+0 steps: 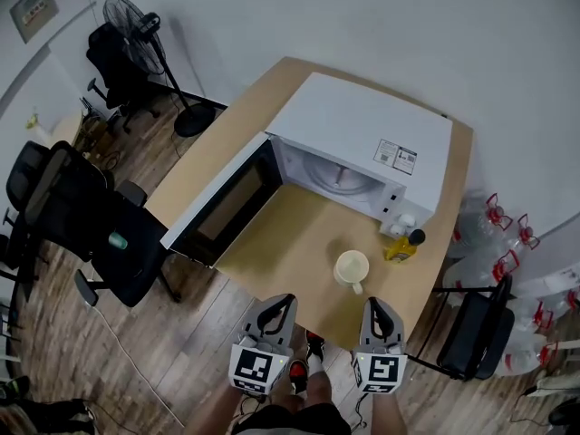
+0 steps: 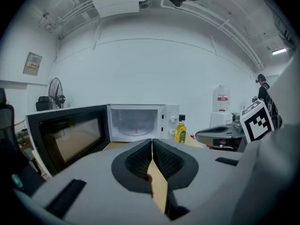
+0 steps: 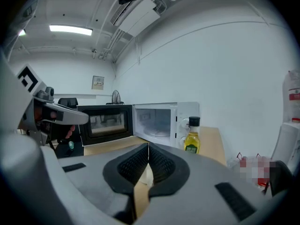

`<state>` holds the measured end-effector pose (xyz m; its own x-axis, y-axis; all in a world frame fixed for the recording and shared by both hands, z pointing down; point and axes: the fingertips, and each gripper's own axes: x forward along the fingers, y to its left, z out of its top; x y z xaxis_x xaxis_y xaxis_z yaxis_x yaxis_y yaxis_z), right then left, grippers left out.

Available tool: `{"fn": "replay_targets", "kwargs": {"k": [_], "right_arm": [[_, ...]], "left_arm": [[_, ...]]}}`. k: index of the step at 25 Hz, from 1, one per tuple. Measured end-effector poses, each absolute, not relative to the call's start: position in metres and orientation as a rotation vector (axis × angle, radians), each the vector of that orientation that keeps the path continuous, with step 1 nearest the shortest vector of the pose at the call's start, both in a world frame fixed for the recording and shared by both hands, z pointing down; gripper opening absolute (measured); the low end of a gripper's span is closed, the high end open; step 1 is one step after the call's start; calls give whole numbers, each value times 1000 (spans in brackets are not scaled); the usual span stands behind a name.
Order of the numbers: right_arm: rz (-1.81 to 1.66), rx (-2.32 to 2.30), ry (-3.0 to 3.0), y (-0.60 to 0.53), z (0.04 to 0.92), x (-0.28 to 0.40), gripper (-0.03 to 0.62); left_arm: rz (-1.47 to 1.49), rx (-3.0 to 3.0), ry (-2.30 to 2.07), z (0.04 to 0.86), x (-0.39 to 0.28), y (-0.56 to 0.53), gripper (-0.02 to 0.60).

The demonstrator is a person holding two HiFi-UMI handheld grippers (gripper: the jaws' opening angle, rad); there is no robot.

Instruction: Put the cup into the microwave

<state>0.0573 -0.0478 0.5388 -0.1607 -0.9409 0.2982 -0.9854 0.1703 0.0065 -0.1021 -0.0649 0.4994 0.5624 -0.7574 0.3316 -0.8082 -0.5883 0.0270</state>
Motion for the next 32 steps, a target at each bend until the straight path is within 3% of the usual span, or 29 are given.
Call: {"fn": "replay_targets", "kwargs": {"k": [10,13,18,24,27,32], "right_arm": [[376,1762,-2234,-66,597,56,22],[425,1739,-2221,-70,614,51,154],[455,1751,-2182,-78,633,49,199],[467,1766,-2141,-83,650,54,191],[474,1769,-2134,-85,655,56,115],[439,1727,-2163,-87,657,52,61]], "left_arm": [[485,2561,-1286,552,-90,-88,26],[503,2551,-1278,561,-90,-88,26],[519,2540,-1280,571,-93,-92,26],[544,2522,-1279,585,-96,-98,26],[546,2508,-1276,593,-97,-100,26],[565,2500,-1270,601,-98,-103,26]]}}
